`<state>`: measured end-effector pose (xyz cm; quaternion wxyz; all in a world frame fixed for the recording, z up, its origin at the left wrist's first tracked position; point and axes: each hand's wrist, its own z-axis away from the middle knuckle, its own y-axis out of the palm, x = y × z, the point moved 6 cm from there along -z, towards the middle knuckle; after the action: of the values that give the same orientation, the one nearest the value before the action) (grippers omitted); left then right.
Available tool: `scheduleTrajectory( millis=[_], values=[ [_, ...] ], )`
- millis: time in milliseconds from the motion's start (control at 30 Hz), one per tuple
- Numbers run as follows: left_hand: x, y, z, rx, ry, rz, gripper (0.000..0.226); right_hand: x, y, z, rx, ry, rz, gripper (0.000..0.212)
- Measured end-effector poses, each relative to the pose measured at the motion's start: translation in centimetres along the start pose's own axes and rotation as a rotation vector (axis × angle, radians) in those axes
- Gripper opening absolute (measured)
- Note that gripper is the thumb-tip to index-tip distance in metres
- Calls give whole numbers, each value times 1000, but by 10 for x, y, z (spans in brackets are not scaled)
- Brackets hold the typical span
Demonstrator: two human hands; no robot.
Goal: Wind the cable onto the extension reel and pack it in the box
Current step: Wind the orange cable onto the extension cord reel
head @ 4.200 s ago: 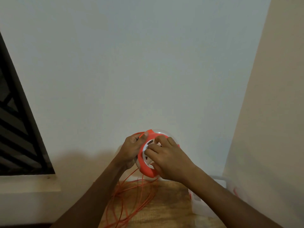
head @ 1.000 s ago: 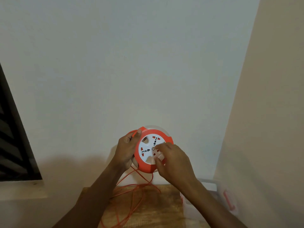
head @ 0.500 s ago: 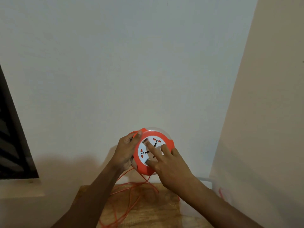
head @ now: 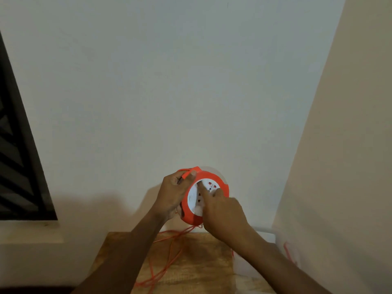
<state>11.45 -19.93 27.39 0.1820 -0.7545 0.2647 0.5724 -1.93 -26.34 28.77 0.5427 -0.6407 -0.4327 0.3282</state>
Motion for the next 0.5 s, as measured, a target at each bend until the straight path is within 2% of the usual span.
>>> scheduleTrajectory(
  millis=[100,167,267,367,433,500],
  values=[
    [2,0,1,-7,-30,48,26,-11,2,-2,100,126,-513,73],
    [5,-1,2,-10,-61,75,18,-12,1,-1,117,124,-577,76],
    [9,-4,1,-16,-104,120,17,-12,-5,5,-7,51,-311,72],
    [9,-3,-1,13,-101,129,18,-2,-17,11,-207,-159,-36,53],
    [8,-1,-2,31,-90,126,26,9,-14,13,-211,-290,82,49],
    [8,0,-3,34,-83,122,35,10,-8,13,-183,-291,155,49]
  ],
)
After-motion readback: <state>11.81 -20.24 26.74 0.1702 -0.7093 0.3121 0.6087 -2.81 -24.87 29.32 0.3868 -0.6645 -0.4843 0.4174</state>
